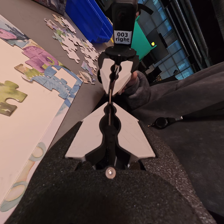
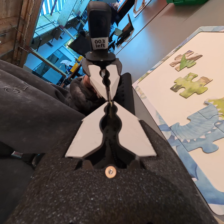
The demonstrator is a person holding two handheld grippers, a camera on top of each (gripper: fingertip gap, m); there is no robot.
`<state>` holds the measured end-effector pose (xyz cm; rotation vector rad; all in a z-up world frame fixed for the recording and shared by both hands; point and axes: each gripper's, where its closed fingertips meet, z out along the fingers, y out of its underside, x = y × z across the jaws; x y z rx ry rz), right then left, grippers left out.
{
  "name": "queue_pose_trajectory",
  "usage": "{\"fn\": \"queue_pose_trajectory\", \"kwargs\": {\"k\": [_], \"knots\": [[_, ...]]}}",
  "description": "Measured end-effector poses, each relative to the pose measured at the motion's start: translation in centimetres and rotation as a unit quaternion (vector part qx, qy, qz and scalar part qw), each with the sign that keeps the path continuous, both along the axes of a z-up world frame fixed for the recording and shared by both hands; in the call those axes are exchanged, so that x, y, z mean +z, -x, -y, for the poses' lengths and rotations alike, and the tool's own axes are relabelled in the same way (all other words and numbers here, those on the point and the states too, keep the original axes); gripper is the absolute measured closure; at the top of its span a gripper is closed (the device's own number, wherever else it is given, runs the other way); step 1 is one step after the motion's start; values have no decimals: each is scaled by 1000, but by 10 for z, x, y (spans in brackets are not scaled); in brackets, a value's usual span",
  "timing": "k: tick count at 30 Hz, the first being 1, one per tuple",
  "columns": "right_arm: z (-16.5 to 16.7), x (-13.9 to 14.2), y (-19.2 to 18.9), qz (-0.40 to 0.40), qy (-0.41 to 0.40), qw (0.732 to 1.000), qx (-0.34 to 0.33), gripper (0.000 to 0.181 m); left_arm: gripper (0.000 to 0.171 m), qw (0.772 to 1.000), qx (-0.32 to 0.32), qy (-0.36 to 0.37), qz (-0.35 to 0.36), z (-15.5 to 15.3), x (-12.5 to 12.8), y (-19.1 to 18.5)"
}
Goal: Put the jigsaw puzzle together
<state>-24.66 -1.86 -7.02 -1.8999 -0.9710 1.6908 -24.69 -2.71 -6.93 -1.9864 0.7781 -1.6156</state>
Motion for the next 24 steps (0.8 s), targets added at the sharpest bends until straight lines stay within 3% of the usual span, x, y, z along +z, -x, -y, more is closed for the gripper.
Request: {"fn": "queue_pose_trajectory", "kwargs": {"k": [4,7,9,14,18,24], "knots": [[-3,1,2,-11,21,1000,-6,180,169,1000,20,7,5,-6,0,6],[-16,5,1,-47,71,996,-37,180,152,996,72,21,45,-23,11,25],[-21,7,0,-76,99,991,-43,180,152,994,86,20,58,-26,15,37],[-19,11,2,-100,113,988,-27,181,153,997,68,9,32,-17,6,36],[-16,12,3,-102,104,989,-21,180,169,999,39,-1,29,-9,5,25],[-19,9,-1,-102,107,989,-30,180,170,999,36,5,28,-12,4,21]]}}
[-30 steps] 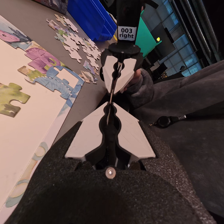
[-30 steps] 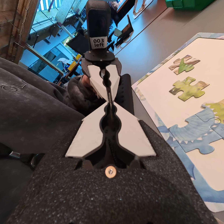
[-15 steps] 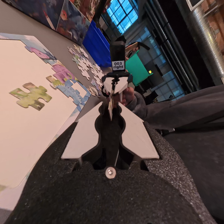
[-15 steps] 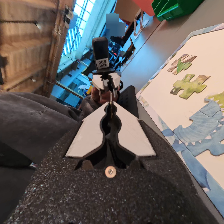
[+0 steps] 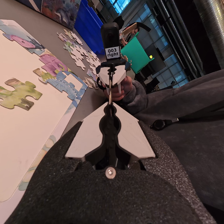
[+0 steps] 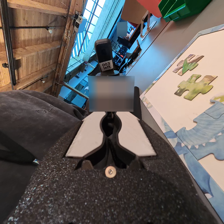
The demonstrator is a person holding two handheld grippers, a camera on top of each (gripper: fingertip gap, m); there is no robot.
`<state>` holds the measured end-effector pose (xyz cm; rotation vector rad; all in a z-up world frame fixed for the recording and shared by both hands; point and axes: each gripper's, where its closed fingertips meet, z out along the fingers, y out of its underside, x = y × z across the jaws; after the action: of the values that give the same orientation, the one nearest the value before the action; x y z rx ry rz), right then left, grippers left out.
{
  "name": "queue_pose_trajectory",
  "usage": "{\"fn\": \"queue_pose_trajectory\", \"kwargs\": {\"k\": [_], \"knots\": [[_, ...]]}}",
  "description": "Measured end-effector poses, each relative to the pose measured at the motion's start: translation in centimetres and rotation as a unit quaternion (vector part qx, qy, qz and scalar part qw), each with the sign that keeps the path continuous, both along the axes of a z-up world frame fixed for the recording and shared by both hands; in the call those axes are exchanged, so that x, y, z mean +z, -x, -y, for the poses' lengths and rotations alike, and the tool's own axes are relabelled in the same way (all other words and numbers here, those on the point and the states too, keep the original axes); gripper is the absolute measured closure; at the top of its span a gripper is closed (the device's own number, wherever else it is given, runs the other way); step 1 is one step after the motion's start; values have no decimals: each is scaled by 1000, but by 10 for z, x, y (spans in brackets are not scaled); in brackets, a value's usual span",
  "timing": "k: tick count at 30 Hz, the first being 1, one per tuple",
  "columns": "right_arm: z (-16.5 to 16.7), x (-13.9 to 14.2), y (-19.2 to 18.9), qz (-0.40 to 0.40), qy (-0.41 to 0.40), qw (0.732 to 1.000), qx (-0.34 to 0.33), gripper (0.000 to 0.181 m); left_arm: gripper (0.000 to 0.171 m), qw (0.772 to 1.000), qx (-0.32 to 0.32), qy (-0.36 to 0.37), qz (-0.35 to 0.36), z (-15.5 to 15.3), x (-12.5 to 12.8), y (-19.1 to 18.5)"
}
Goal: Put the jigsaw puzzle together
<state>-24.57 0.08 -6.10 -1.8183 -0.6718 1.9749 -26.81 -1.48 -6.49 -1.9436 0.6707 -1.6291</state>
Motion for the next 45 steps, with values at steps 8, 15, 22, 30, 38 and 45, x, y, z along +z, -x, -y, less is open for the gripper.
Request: {"fn": "queue_pose_trajectory", "kwargs": {"k": [8,15,22,30,38,45], "knots": [[4,-4,3,15,-9,1000,8,180,171,1000,10,12,8,-4,2,5],[6,-7,5,24,-12,1000,13,180,170,1000,19,10,10,-8,3,8],[7,-9,6,30,-13,999,14,180,170,1000,23,7,2,-9,2,9],[7,-13,8,41,-15,999,16,181,170,999,32,4,-6,-12,2,11],[2,-20,9,76,-47,996,-7,180,168,995,65,-15,-78,-22,-16,42],[-37,-30,31,150,-9,988,-29,180,167,963,166,-28,-212,-58,-47,146]]}}
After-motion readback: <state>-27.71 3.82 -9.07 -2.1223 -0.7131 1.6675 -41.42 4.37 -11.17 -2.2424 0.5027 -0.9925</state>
